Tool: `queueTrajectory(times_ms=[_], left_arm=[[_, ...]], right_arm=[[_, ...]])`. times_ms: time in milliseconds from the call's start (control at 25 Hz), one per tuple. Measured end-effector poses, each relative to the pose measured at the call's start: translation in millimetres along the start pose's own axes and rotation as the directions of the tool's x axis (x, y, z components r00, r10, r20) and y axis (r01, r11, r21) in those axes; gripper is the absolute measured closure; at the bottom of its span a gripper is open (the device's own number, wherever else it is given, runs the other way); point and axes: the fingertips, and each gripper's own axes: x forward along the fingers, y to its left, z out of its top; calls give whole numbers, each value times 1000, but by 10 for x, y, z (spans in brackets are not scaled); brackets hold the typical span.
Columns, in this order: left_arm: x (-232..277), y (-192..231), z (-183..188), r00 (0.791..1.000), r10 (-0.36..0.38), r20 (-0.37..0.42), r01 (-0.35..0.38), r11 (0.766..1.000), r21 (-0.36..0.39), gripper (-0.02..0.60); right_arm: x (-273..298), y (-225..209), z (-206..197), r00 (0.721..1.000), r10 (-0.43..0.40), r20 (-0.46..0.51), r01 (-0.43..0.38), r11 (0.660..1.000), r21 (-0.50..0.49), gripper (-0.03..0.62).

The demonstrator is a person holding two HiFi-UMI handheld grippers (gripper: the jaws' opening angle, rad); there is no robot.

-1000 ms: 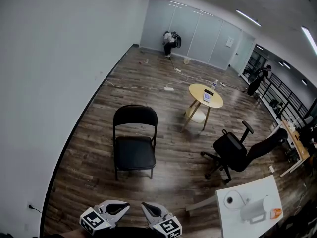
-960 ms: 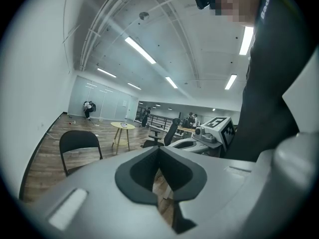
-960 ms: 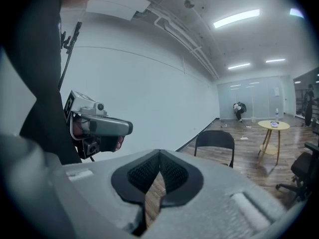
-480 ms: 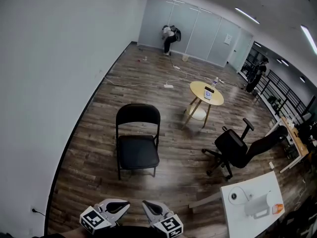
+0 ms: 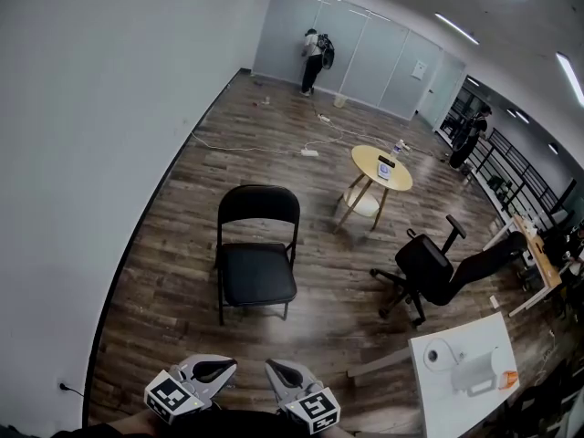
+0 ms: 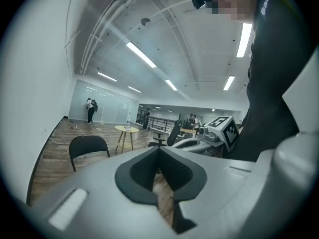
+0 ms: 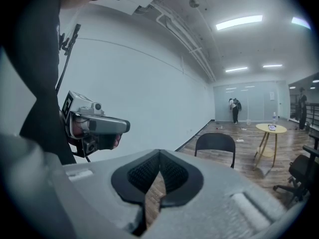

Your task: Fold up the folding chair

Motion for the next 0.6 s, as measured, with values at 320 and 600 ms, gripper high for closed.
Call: queueTrajectory(times_ms=[320, 600], left_arm=[[-56, 144, 46, 1000, 9, 8, -9, 1000, 1, 586], [152, 277, 95, 999, 48, 3, -48, 999, 13, 586]], right_arm=[[50, -133, 107, 998, -53, 15, 54, 999, -6, 597], [111, -531, 122, 997, -60, 39, 60, 998, 3, 597]])
